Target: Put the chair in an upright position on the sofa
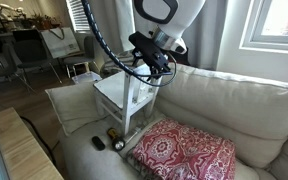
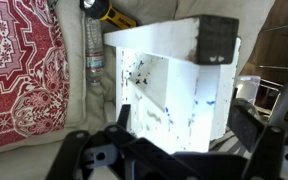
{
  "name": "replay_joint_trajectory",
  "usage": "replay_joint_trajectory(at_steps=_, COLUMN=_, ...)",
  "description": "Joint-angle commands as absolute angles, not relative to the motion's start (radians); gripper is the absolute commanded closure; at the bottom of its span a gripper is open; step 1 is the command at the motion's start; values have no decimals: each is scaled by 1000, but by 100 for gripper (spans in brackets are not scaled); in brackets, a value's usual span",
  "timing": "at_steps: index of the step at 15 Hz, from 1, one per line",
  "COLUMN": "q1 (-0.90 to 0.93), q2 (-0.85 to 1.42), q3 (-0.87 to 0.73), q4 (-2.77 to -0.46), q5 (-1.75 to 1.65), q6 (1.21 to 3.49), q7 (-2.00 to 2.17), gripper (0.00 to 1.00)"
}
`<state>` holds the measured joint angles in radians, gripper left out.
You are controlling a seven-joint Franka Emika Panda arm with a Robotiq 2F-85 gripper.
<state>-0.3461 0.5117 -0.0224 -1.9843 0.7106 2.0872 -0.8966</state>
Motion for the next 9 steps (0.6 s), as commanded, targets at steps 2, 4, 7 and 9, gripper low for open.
replay_joint_trajectory(at_steps=2, q1=-349, q2=507, q3=-33, q4=-1995, q5=734, q6=2107, q7=-952, gripper=0)
replay_joint_trajectory(at_steps=4, q1=-345, q2=510, q3=-27, q4=-2009, q5=758, q6=2148, q7=-980, gripper=0)
replay_joint_trajectory(at_steps=7, q1=-339, q2=519, q3=-14, q4=-2036, q5=809, q6=2241, q7=-1039, gripper=0)
replay_joint_trajectory(at_steps=9, q1=-336, q2=530, q3=-7, q4=-2045, q5=838, q6=2281, q7=-1066, gripper=25)
